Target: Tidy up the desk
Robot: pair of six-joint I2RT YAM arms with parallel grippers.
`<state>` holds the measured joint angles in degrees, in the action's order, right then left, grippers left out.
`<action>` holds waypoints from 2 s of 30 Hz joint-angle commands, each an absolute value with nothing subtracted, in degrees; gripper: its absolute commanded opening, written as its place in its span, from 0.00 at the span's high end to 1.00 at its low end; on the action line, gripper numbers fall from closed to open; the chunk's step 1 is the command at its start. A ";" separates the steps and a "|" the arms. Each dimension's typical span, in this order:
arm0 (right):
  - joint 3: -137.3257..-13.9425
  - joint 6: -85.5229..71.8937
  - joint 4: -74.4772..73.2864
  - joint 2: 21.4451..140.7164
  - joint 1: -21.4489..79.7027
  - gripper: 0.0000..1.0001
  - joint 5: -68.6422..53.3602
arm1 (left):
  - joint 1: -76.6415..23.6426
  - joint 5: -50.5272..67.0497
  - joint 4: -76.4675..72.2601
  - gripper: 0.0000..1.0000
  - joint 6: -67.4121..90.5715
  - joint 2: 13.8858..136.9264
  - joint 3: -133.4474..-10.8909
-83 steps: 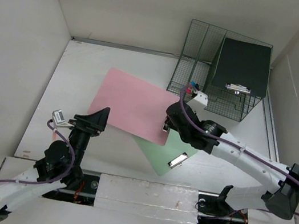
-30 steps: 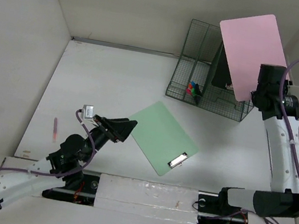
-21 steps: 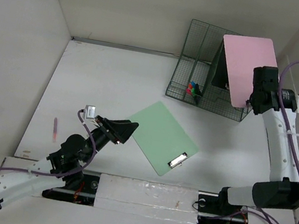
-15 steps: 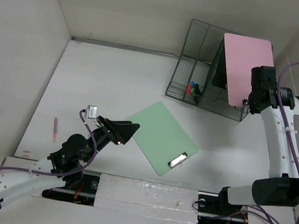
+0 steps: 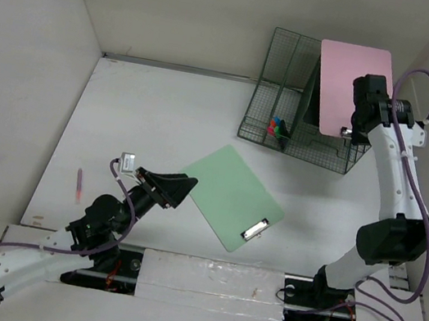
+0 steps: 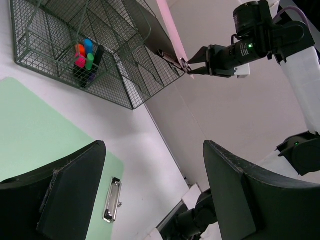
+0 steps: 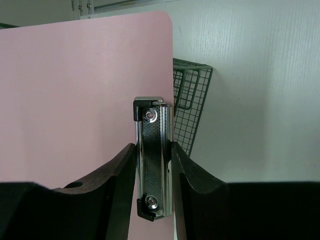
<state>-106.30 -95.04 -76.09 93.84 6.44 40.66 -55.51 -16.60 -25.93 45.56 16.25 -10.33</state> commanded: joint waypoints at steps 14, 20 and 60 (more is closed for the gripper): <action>-107.85 -95.98 -71.29 89.04 8.44 0.44 44.12 | -55.72 -14.77 -28.48 0.26 46.05 15.91 -10.37; -106.52 -92.38 -66.45 85.97 11.59 0.31 48.40 | -55.72 -14.76 -28.48 0.26 46.14 16.08 -10.28; -44.91 -50.88 18.80 63.01 -24.25 0.35 -6.59 | -55.72 -16.26 -31.29 0.27 37.71 31.37 -13.80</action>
